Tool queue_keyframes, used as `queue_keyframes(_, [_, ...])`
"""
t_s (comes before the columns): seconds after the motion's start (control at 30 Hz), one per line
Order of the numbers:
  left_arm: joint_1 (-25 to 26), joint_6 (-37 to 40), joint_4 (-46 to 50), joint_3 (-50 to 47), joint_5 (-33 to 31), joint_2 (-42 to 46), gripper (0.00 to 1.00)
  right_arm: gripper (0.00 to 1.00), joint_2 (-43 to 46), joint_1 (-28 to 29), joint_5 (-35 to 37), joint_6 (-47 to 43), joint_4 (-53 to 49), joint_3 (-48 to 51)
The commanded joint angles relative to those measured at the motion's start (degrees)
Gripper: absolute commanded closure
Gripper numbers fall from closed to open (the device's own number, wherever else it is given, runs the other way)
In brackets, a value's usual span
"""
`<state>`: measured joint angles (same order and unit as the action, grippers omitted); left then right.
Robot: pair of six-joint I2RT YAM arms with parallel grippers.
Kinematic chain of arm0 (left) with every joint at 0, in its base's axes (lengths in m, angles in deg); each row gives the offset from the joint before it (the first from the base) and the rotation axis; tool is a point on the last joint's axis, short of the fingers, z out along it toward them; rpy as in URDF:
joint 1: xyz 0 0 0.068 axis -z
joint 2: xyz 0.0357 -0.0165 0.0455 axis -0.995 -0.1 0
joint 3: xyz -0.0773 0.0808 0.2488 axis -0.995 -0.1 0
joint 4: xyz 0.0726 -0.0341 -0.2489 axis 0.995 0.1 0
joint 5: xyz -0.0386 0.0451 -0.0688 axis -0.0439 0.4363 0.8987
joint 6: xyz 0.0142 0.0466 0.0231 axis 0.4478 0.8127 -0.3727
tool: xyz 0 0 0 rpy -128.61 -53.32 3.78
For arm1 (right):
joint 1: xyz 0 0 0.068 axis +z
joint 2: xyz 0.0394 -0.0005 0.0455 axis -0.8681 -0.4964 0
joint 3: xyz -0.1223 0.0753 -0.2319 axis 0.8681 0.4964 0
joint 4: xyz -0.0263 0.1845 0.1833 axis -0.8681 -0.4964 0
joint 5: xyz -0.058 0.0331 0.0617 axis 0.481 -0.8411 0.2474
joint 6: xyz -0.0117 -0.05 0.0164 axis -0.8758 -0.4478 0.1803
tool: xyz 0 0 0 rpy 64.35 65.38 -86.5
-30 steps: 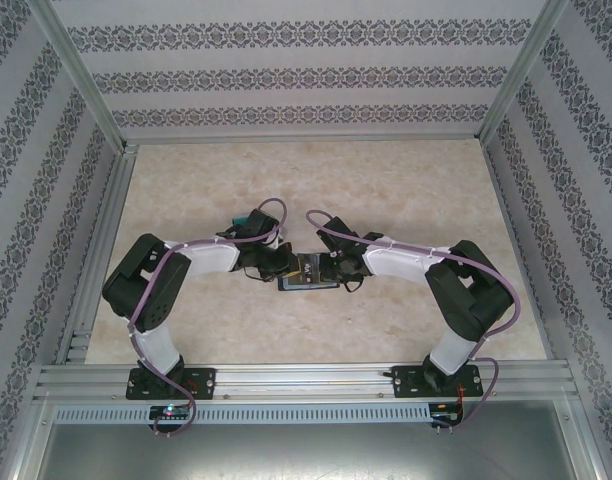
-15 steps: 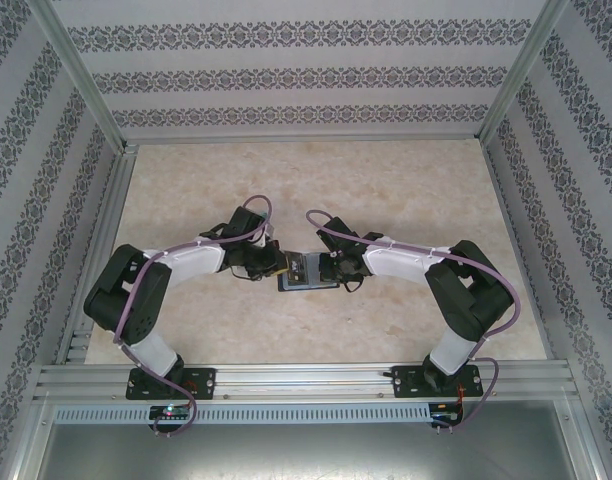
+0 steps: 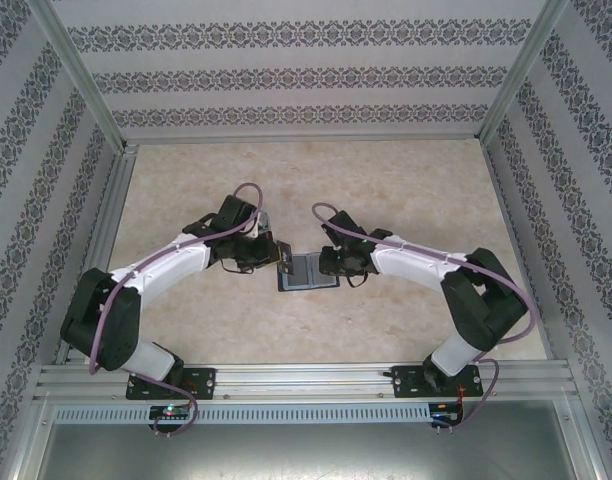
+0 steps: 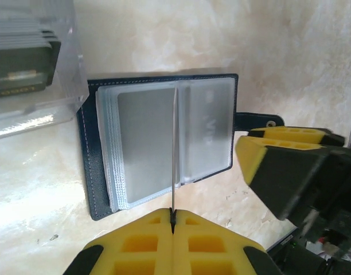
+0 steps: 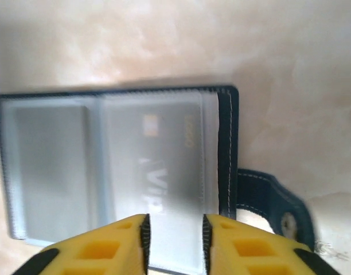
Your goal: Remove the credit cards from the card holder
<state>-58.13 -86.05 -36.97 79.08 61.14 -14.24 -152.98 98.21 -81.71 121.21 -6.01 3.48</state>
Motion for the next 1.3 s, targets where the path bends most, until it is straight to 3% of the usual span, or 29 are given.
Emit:
queue_keyframes(0.0, [-0.5, 5.9, 8.3, 4.0, -3.2, 2.0, 1.0, 0.62, 4.8, -0.8, 1.5, -2.5, 0.1, -3.1])
queue_keyframes(0.33, [-0.5, 27.6, 21.7, 14.7, -18.9, 5.4, 1.0, 0.37, 10.9, -6.3, -6.2, -6.2, 3.8, -4.1])
queue_keyframes(0.53, [-0.5, 49.2, 18.6, 12.5, -22.2, 10.1, 1.0, 0.02, 12.7, -9.6, -11.1, -7.2, 6.1, -2.5])
queue_keyframes(0.63, [-0.5, 55.2, 18.3, 12.5, -25.6, 10.7, 1.0, 0.02, 13.5, -10.9, -12.3, -7.4, 6.6, -1.9])
queue_keyframes(0.97, [-0.1, 77.3, 21.5, 13.4, -23.1, 7.7, 1.0, 0.02, 15.9, -12.9, -12.2, -7.8, 5.7, -1.1])
queue_keyframes(1.27, [3.6, 85.3, 20.3, 9.8, -30.8, 4.9, 1.0, 0.02, 15.6, -13.1, -11.6, -7.4, 5.2, -0.6])
